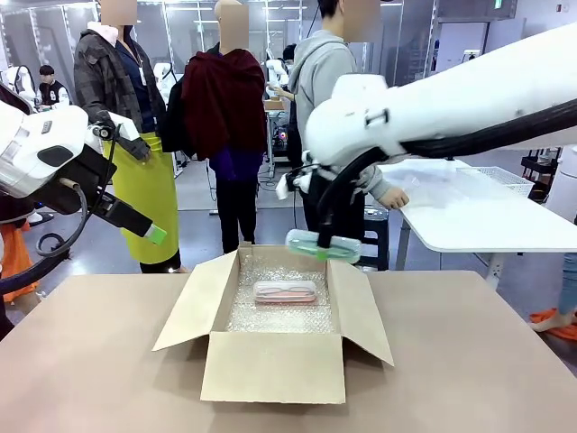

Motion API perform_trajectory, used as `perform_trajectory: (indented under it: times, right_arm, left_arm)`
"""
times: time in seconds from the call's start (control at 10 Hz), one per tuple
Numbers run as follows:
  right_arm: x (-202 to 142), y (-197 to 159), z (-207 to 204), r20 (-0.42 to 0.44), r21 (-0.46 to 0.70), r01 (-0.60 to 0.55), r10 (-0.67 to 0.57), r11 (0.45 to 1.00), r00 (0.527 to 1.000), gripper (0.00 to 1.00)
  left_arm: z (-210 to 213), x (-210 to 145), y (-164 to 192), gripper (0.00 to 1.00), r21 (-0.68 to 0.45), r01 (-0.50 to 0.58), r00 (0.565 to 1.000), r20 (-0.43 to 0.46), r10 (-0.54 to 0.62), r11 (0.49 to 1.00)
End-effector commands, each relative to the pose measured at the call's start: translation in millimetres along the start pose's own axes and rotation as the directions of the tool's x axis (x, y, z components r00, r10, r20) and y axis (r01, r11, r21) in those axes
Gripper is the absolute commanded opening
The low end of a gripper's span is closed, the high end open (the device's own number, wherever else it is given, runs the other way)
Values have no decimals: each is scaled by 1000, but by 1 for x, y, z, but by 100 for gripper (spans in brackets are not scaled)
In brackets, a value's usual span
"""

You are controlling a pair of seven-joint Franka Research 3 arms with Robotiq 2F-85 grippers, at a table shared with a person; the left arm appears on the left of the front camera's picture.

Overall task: Pack the glasses set securely to prepare it for shipping.
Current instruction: Put the Glasses case from the right side of the table into the Package Box.

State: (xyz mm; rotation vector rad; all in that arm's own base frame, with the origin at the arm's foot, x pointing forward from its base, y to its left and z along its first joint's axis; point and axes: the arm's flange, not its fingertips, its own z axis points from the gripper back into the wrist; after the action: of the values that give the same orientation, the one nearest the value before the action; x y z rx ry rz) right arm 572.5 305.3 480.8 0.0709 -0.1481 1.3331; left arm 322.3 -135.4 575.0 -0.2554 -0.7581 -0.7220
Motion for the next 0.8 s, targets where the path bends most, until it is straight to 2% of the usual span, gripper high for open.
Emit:
perform_trajectory:
  times: [0.0, 0.3, 0.5, 0.7]
  right_arm:
    - [27, -12, -24, -3, 13, 36, -36, 999, 999, 15]
    - [49, 7, -63, -1, 52, 14, -14, 999, 1000, 15]
    - [48, 15, -92, -29, 131, -5, 9, 991, 1000, 15]
    - [44, 27, -114, -58, 159, -49, 59, 986, 997, 15]
  left_arm:
    - [2, 0, 2, 100, -1, 6, 1000, 7, -6, 1000]
    - [2, 0, 2, 100, -1, 6, 1000, 7, -6, 1000]
    - [2, 0, 2, 100, -1, 6, 1000, 7, -6, 1000]
    - [2, 0, 2, 100, -1, 6, 1000, 7, -6, 1000]
